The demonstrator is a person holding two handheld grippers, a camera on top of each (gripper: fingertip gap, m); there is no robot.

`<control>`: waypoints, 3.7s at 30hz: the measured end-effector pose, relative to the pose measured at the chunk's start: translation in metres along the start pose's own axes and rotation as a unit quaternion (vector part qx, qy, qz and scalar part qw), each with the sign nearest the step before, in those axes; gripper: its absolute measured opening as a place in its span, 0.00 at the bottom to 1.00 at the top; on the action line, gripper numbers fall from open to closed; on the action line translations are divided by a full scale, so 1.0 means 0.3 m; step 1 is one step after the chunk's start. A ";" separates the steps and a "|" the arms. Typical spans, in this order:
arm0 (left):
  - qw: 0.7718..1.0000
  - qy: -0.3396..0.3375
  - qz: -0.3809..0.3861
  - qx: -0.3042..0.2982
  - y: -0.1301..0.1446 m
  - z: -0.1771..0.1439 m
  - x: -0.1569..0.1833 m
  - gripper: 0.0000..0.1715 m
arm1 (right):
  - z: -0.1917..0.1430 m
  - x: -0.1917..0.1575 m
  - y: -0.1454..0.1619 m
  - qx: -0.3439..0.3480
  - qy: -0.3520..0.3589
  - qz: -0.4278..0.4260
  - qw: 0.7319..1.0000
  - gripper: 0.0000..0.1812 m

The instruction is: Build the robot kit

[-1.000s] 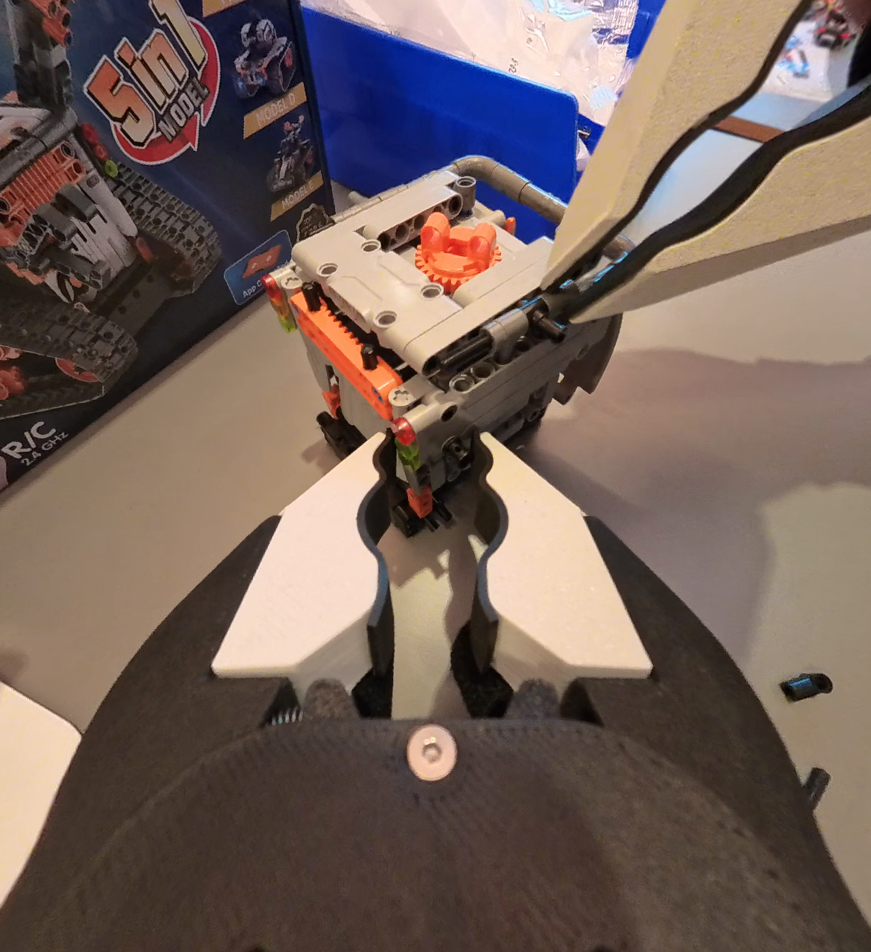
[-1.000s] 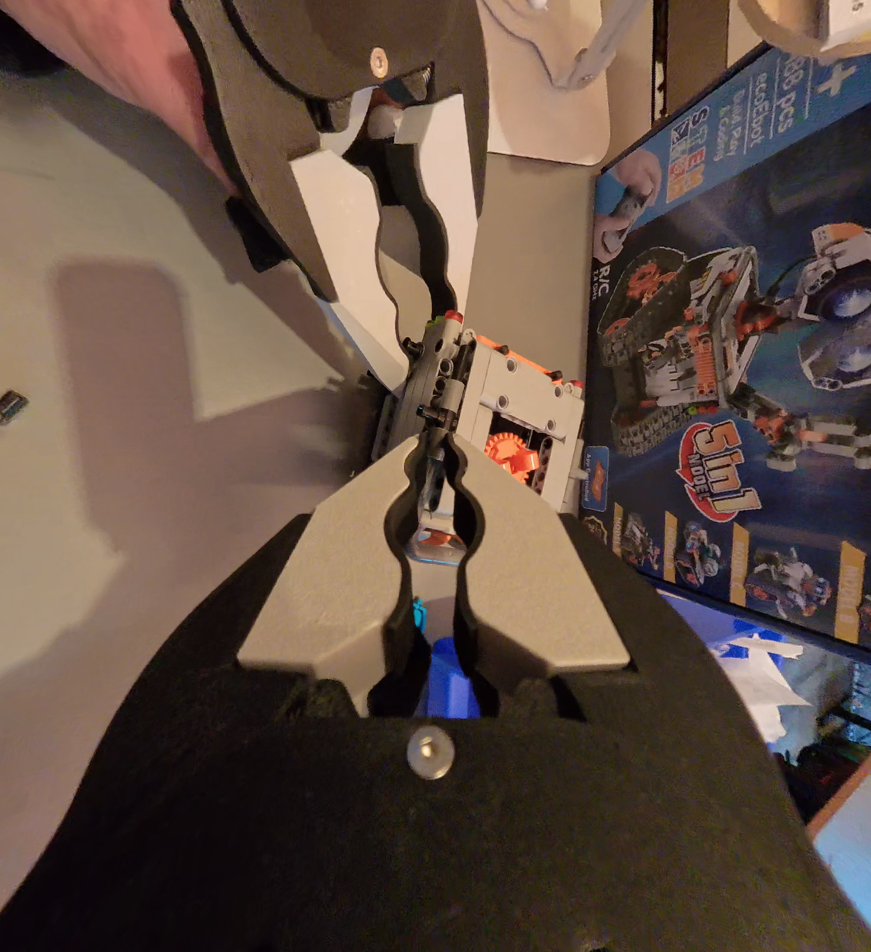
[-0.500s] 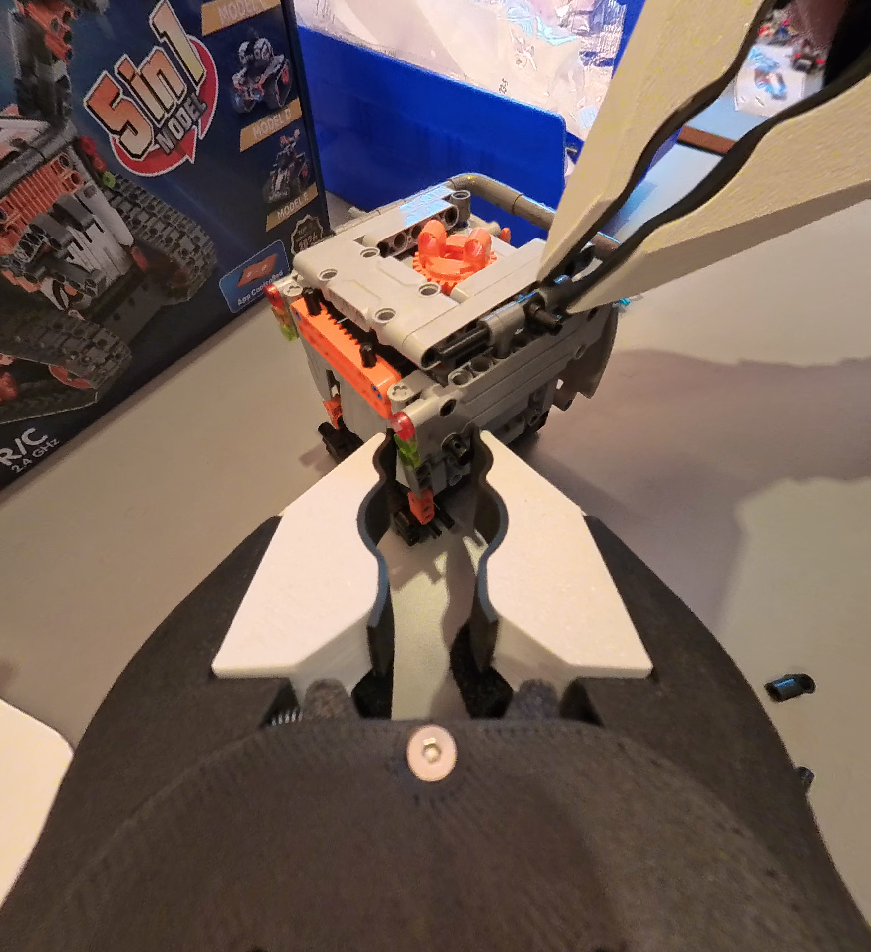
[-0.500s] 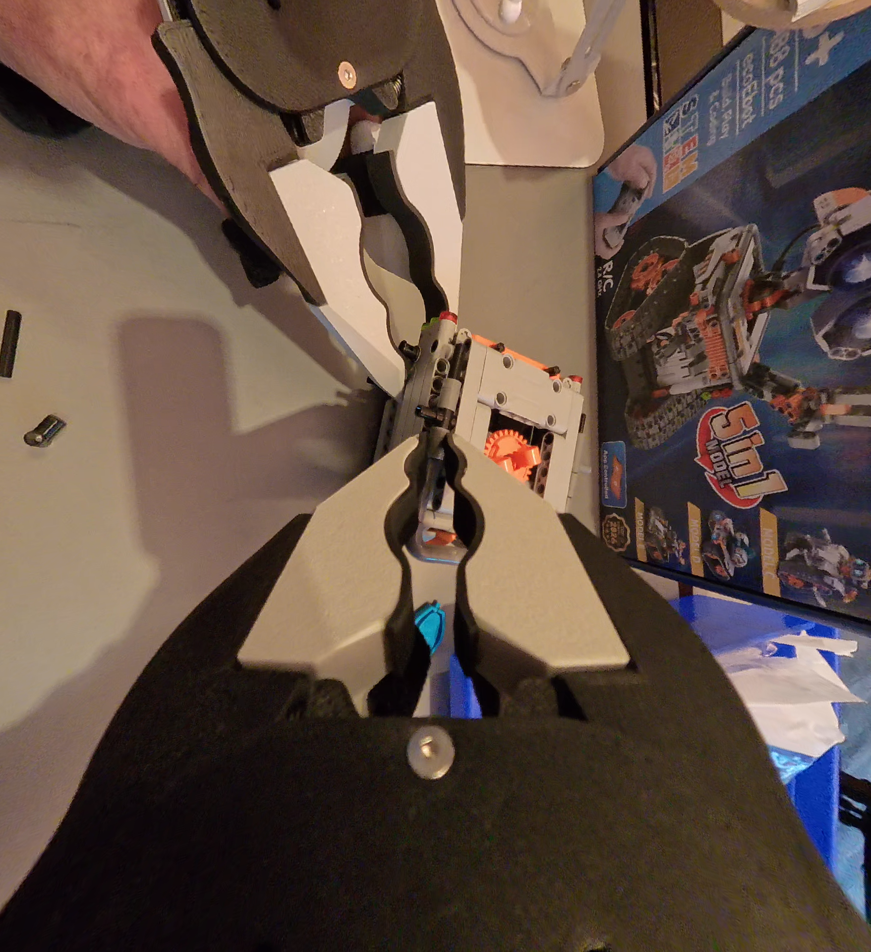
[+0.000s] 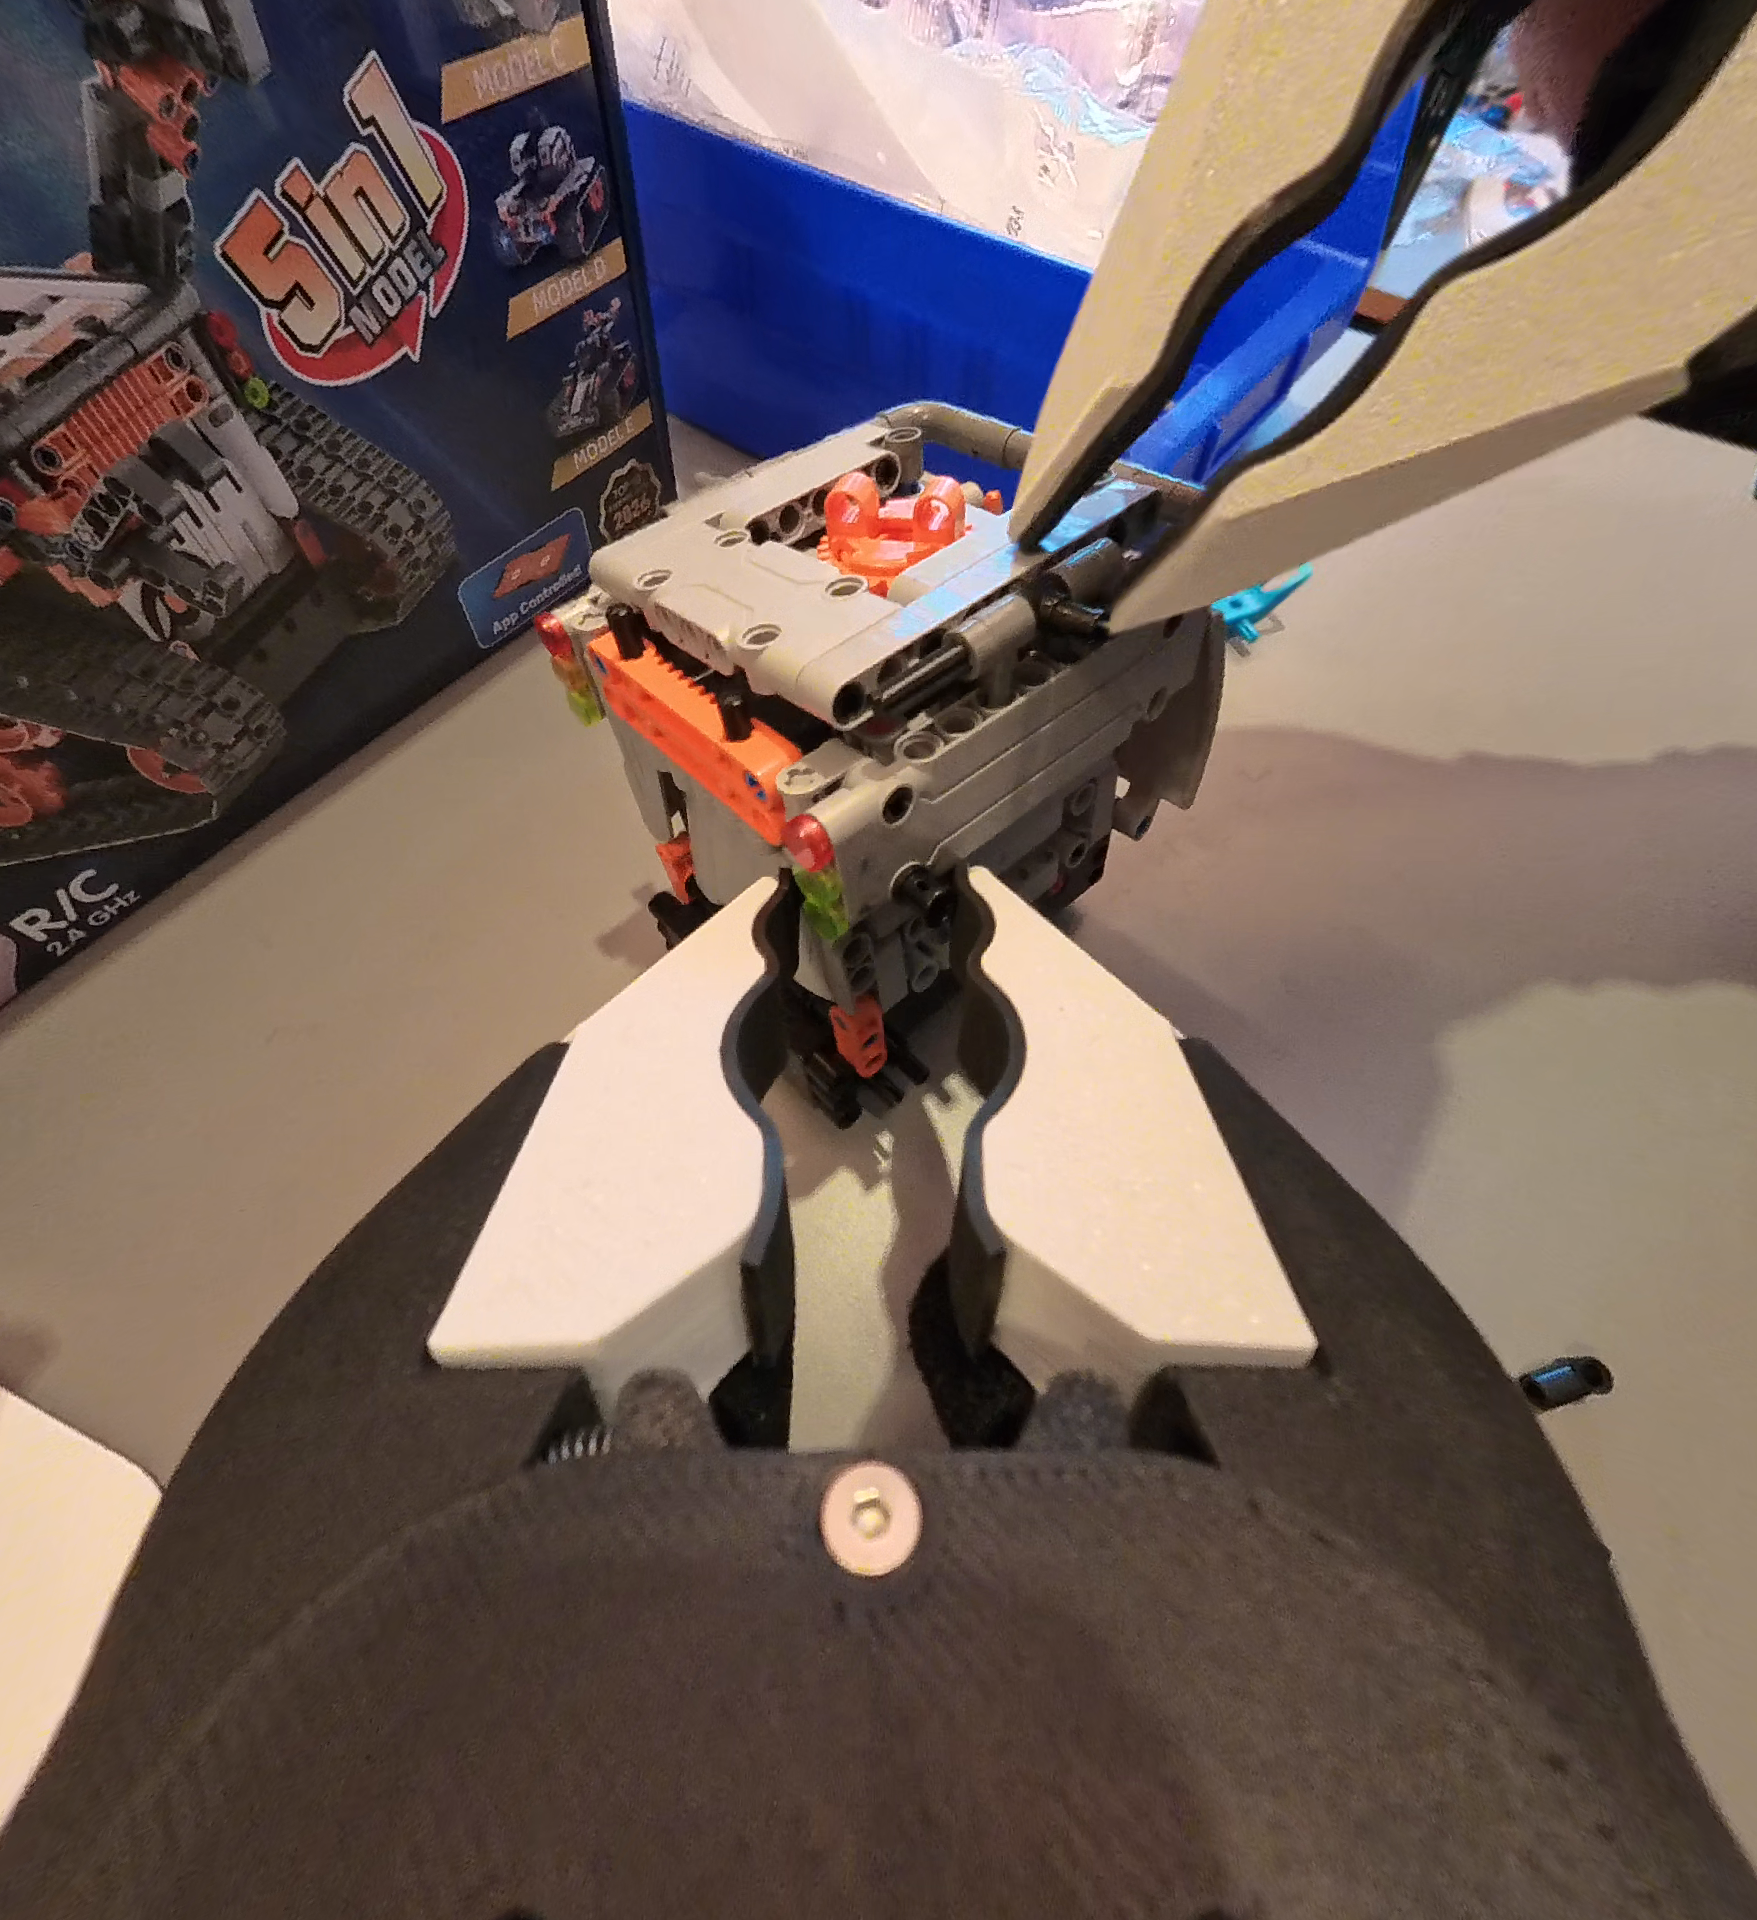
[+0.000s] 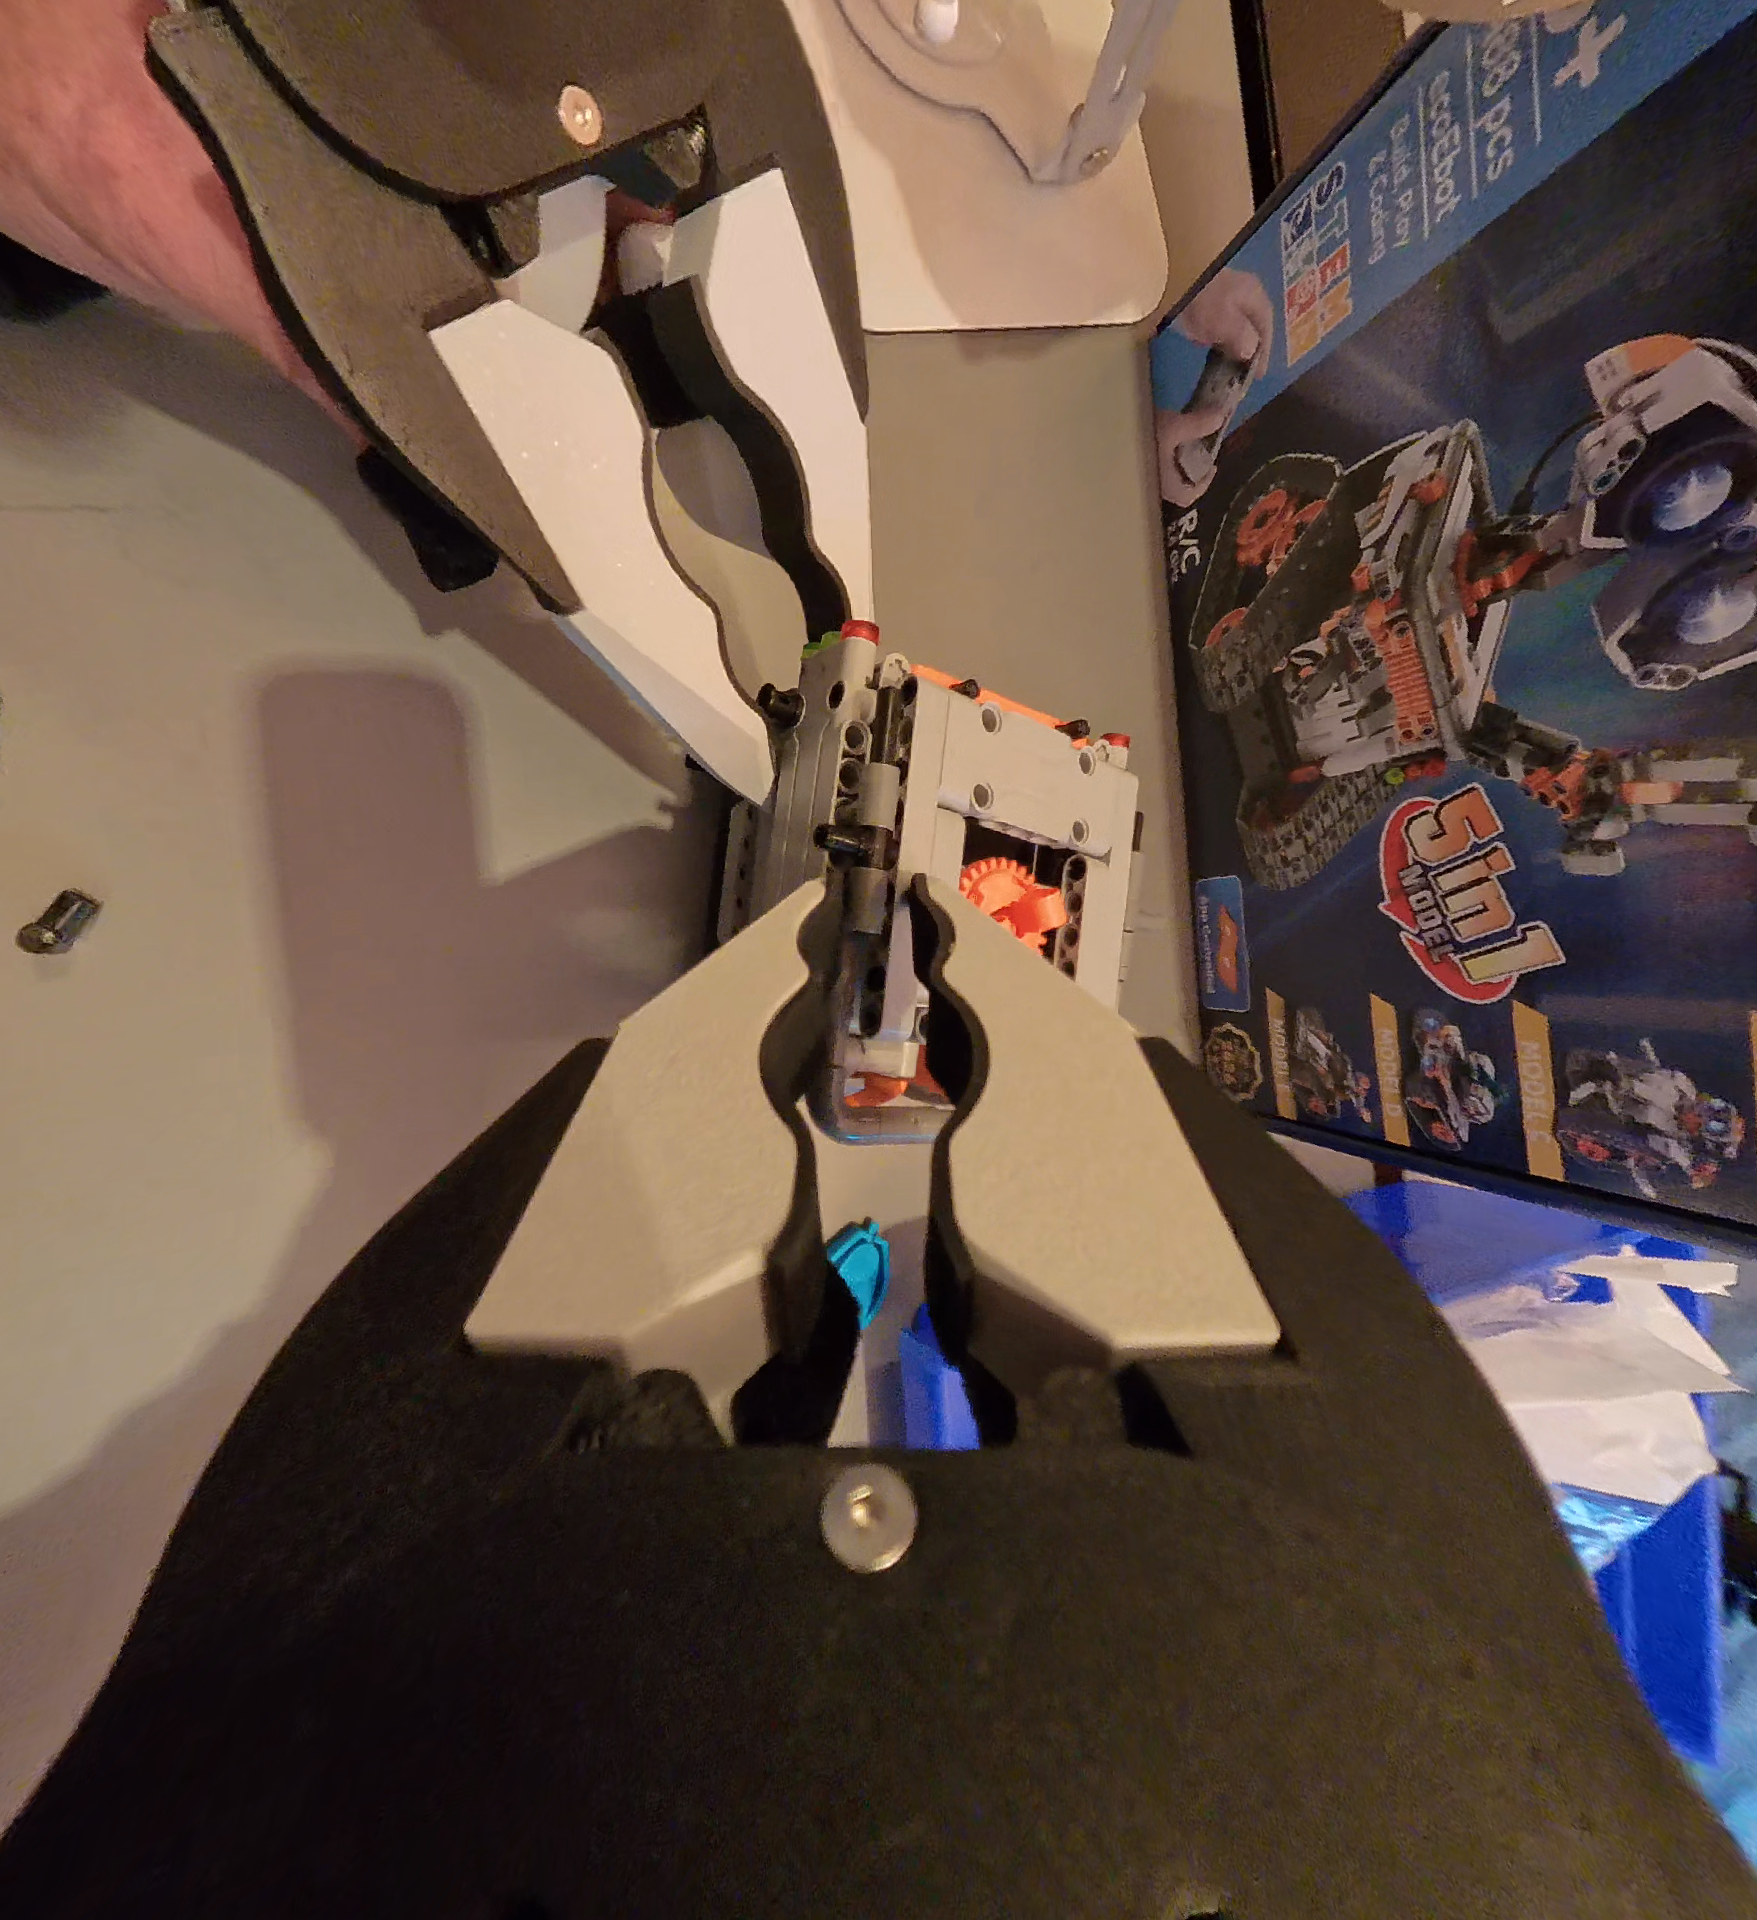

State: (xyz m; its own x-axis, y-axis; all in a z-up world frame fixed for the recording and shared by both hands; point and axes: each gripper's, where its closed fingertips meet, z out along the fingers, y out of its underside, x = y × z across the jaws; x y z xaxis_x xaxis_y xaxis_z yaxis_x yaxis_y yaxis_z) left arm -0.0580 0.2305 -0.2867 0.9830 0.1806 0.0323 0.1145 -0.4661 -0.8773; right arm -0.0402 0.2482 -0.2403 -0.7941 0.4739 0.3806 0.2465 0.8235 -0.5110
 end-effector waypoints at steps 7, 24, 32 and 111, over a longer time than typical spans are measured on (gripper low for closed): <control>1.000 -0.001 -0.001 0.001 -0.002 -0.001 -0.001 0.14 | -0.014 -0.009 -0.006 0.007 -0.026 -0.014 1.000 0.01; 1.000 0.003 0.000 0.005 -0.005 0.000 0.008 0.14 | -0.013 -0.014 -0.001 -0.011 -0.016 -0.026 0.999 0.06; 1.000 0.001 0.004 0.005 -0.005 0.000 0.008 0.14 | -0.009 0.000 0.003 -0.014 0.004 -0.041 0.999 0.03; 0.999 -0.014 0.033 -0.006 0.020 0.030 0.010 0.13 | 0.026 -0.022 -0.022 -0.036 -0.048 0.036 0.998 0.04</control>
State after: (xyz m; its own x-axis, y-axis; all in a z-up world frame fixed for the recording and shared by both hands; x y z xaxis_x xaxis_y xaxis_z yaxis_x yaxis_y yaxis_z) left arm -0.0558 0.2362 -0.2962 0.9841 0.1733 -0.0382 0.0520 -0.4871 -0.8718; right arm -0.0409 0.2373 -0.2453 -0.8218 0.5030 0.2677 0.3408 0.8104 -0.4765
